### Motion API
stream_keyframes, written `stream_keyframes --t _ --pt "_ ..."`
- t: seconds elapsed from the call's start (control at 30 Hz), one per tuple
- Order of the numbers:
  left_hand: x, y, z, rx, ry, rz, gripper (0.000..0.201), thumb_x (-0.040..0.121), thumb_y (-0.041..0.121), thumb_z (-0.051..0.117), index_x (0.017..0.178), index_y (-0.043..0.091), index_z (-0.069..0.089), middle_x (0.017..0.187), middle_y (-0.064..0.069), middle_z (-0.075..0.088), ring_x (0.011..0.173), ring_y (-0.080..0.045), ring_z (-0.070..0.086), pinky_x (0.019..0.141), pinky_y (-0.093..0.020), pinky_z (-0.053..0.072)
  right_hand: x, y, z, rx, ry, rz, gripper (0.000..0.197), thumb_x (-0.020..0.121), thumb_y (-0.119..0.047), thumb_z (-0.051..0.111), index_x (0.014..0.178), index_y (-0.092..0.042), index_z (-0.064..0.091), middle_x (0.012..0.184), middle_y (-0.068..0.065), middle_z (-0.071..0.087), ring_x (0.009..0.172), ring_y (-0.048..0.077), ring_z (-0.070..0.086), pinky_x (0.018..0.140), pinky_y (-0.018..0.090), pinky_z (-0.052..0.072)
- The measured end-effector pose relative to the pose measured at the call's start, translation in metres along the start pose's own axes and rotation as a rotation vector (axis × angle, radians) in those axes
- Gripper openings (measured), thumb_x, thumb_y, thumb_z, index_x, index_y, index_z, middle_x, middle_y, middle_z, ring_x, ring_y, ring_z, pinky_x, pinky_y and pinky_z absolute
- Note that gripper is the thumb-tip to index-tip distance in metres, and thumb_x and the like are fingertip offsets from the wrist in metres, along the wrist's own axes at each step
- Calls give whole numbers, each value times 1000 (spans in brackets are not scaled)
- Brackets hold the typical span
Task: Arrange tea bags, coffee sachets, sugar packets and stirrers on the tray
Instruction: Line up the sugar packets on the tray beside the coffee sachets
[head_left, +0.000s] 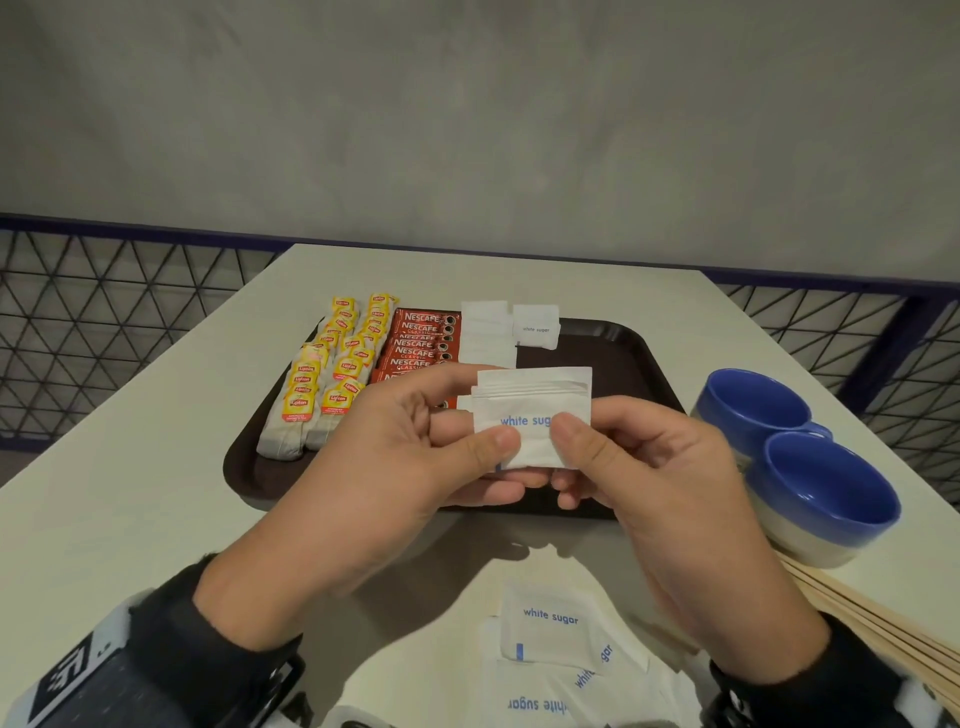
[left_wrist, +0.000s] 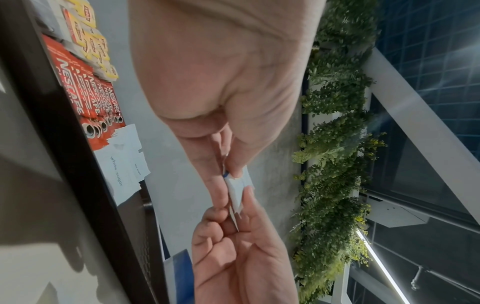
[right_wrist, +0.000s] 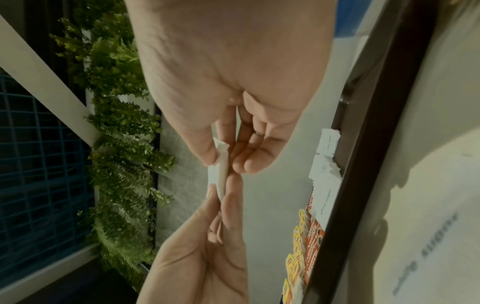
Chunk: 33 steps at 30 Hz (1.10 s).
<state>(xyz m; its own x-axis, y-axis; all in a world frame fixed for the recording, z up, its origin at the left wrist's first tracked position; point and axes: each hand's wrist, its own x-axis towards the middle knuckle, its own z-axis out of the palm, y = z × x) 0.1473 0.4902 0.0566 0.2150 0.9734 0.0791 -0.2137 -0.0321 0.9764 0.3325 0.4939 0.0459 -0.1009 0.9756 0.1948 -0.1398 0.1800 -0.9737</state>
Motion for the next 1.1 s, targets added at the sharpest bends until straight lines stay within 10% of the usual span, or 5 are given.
stream_keyframes --t 0.93,1.1 --pt "-1 -1 -3 103 15 -54 31 86 -3 71 113 11 75 99 -9 81 81 -29 79 70 -28 64 -1 -16 -7 -282 -75 -13 16 86 -8 73 88 -20 82 82 10 76 67 18 66 66 29 59" --pt "-1 -1 -6 130 5 -53 31 86 -1 73 114 13 74 100 -7 81 84 -31 79 73 -30 64 8 -34 -9 -415 -205 174 12 88 -10 72 89 -17 81 77 2 75 66 12 61 64 25 54"
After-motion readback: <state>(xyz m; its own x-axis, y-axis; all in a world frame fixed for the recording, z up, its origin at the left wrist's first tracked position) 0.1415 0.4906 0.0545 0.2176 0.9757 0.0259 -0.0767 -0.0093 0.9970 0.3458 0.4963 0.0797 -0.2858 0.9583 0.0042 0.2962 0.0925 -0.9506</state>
